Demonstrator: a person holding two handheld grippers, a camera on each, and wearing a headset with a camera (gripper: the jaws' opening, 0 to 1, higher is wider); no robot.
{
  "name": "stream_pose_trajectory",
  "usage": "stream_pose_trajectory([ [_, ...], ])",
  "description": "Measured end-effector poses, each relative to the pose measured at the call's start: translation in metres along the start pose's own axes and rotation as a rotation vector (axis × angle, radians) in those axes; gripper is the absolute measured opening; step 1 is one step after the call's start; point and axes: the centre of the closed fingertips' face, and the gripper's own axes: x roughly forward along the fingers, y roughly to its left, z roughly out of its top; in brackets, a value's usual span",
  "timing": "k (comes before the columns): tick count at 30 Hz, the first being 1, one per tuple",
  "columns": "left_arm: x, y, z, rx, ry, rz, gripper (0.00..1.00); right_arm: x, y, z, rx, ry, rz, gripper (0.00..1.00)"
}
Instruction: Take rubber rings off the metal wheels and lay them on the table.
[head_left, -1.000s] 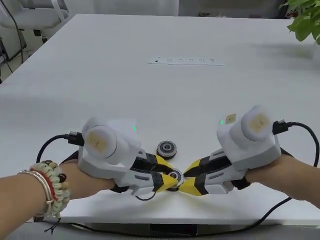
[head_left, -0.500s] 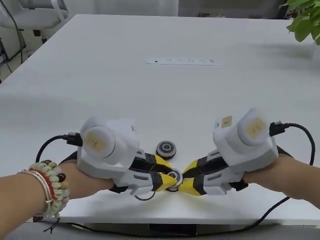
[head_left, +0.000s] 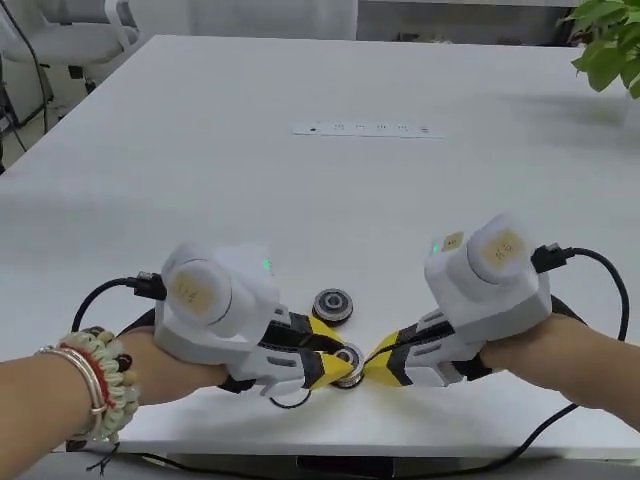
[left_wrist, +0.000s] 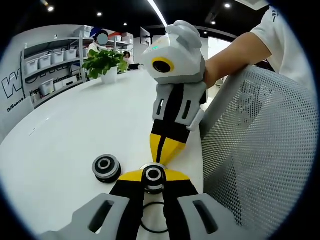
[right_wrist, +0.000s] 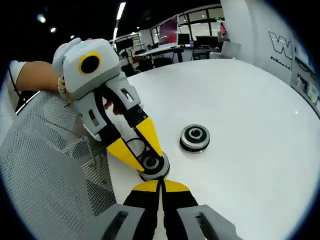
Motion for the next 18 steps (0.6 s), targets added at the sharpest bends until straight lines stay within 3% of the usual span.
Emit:
stream_pose_trajectory([
  [4, 0.0003, -0.0001, 0.0001, 0.001, -0.001, 0.0, 0.08, -0.0005, -0.0022, -0.0015, 0.166, 0.03, -0.024, 0.0],
  [6, 0.0002, 0.0001, 0.0001, 0.0, -0.001, 0.001, 0.08, 0.0004, -0.0026, -0.0009, 0.153, 0.033, -0.033, 0.0],
  [10, 0.0002, 0.0004, 0.0001, 0.0, -0.002, 0.002, 0.08, -0.0001, -0.0043, -0.0017, 0.238, 0.031, -0.041, 0.0],
  [12, 0.0002, 0.0004, 0.0, 0.0, -0.001, 0.002, 0.08, -0.0007, -0.0038, -0.0019, 0.227, 0.025, -0.035, 0.0],
  [18, 0.0003, 0.0005, 0.0001, 0.0, -0.001, 0.003, 0.08, -0.0031, -0.0042, -0.0011, 0.292, 0.008, -0.022, 0.0],
])
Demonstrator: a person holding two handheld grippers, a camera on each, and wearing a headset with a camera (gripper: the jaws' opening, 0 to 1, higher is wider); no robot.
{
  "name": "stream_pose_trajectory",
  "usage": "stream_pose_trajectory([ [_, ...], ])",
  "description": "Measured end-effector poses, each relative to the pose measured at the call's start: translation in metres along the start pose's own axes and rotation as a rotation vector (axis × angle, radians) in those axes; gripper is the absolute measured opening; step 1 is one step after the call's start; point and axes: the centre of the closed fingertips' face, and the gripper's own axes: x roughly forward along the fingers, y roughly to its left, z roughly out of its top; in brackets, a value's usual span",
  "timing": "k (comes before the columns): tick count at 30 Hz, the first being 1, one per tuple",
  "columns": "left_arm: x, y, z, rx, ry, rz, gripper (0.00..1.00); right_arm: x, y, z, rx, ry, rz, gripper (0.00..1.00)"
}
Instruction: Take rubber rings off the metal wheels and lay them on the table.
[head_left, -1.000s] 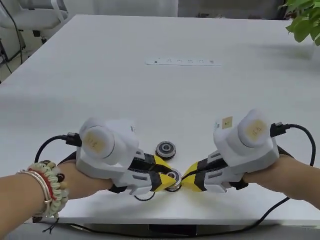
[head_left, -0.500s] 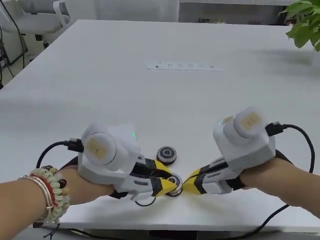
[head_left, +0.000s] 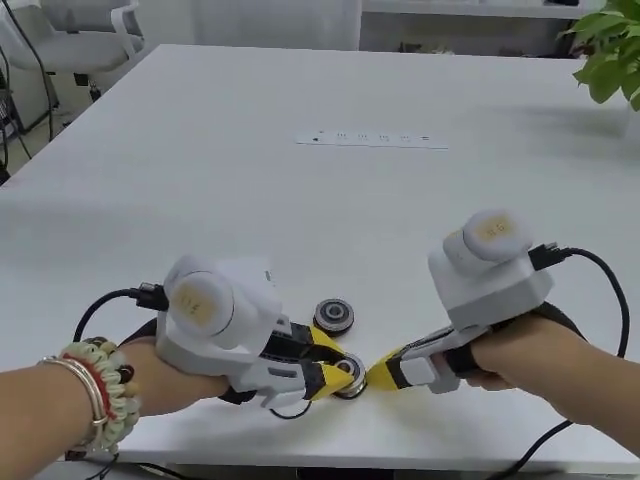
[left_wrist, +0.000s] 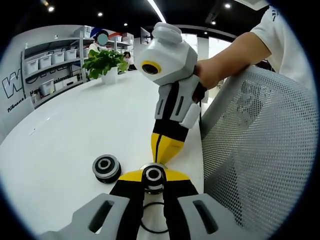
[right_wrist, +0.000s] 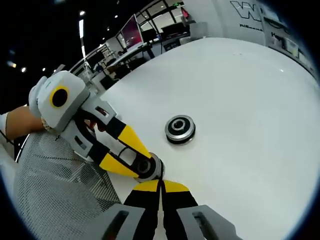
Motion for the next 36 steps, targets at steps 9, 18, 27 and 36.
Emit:
stream_pose_trajectory([
  [9, 0.0, 0.0, 0.0, 0.002, 0.002, 0.001, 0.08, -0.002, 0.002, 0.001, 0.033, -0.017, 0.015, 0.0],
  [18, 0.0, -0.001, 0.001, 0.003, 0.0, -0.003, 0.08, -0.007, 0.002, 0.011, 0.061, -0.07, 0.024, 0.0],
  [27, 0.0, -0.001, 0.001, 0.005, 0.002, -0.001, 0.08, -0.009, 0.008, 0.012, 0.044, -0.073, 0.019, 0.0],
  [36, 0.0, -0.001, 0.0, 0.005, 0.003, 0.0, 0.08, -0.01, 0.016, 0.016, 0.019, -0.079, 0.027, 0.0],
])
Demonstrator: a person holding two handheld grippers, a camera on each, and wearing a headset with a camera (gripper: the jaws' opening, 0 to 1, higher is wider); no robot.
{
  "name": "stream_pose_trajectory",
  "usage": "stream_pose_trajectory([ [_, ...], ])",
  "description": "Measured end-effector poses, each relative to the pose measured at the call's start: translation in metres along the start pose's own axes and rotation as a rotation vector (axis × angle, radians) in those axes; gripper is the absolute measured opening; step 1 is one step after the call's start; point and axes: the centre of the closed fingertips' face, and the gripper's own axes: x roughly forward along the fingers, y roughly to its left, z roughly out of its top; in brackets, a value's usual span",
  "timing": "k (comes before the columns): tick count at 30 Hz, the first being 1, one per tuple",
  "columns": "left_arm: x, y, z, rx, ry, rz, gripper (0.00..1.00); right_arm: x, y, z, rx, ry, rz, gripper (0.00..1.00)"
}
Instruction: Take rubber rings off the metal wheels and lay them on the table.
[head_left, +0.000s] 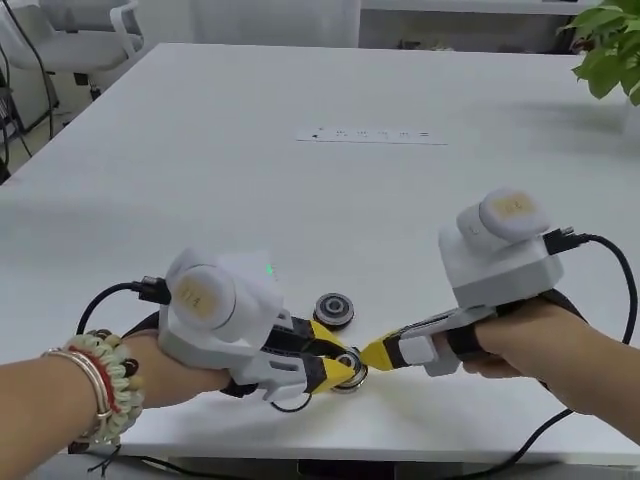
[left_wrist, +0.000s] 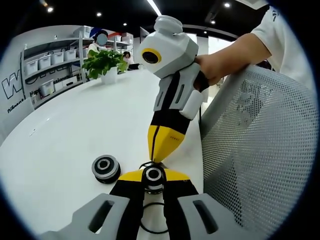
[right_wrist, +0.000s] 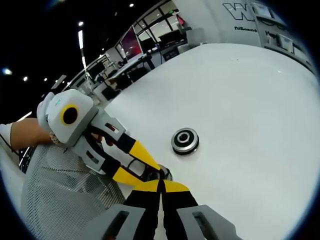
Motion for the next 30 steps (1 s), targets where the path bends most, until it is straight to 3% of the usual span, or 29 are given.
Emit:
stream_pose_trajectory([
  [4, 0.0, 0.0, 0.0, -0.002, -0.001, 0.0, 0.08, 0.0, 0.003, 0.002, -0.003, -0.008, 0.014, 0.0],
  [6, 0.0, 0.0, 0.0, -0.002, -0.001, 0.001, 0.08, 0.0, 0.011, 0.007, 0.006, -0.034, 0.056, 0.0],
  [9, 0.0, 0.001, 0.001, -0.007, -0.002, 0.006, 0.08, -0.002, 0.011, 0.015, -0.064, -0.05, 0.01, 0.0],
  [11, 0.0, 0.001, 0.001, -0.007, -0.002, 0.007, 0.08, 0.001, 0.012, 0.014, -0.048, -0.047, 0.03, 0.0],
  [16, 0.001, 0.001, 0.001, -0.006, 0.001, 0.006, 0.08, -0.005, -0.001, 0.011, -0.022, -0.044, 0.004, 0.0],
  [19, 0.001, 0.001, 0.001, -0.009, 0.002, 0.008, 0.08, -0.005, -0.001, 0.011, -0.015, -0.042, 0.003, 0.0],
  [23, 0.001, -0.001, 0.002, 0.002, 0.038, 0.011, 0.08, -0.003, -0.001, 0.007, -0.024, -0.028, -0.005, 0.0],
  [30, 0.0, -0.001, 0.001, 0.019, 0.045, -0.003, 0.08, -0.003, -0.002, 0.005, -0.019, -0.02, 0.003, 0.0],
])
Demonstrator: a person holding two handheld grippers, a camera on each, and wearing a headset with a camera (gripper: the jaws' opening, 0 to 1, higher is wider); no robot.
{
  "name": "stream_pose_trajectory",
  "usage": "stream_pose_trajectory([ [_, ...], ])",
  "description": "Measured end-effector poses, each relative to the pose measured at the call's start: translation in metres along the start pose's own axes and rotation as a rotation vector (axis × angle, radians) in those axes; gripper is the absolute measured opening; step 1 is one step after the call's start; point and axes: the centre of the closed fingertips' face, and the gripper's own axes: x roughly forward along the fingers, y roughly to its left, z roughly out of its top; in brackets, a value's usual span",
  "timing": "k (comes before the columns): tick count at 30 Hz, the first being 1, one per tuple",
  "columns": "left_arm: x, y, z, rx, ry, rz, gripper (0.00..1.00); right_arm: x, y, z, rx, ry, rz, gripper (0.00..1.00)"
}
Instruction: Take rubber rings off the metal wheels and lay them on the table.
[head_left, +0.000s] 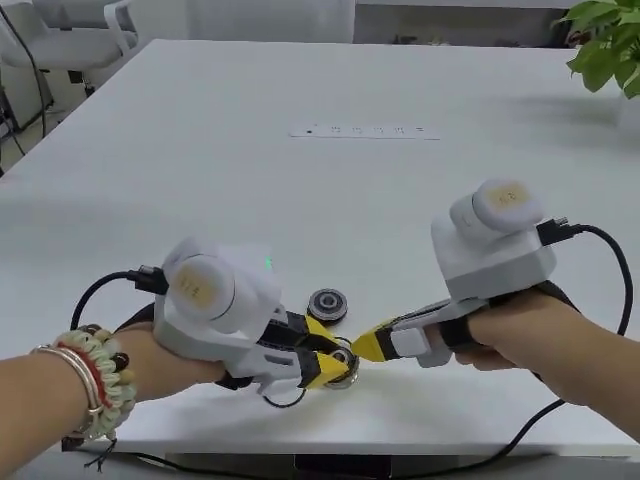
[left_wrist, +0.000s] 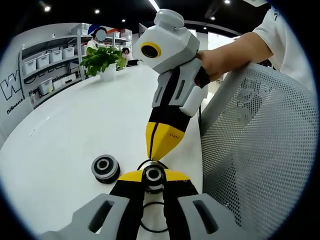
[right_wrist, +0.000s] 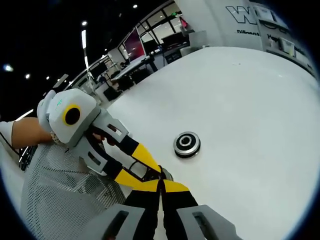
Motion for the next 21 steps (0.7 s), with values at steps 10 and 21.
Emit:
stream_pose_trajectory([
  [10, -0.003, -0.008, 0.01, -0.004, 0.007, -0.028, 0.14, 0.0, 0.002, 0.001, 0.002, -0.006, 0.006, 0.0],
  [21, -0.023, -0.029, 0.035, 0.102, 0.016, -0.105, 0.42, 0.0, -0.002, -0.002, -0.013, 0.009, -0.002, 0.0],
])
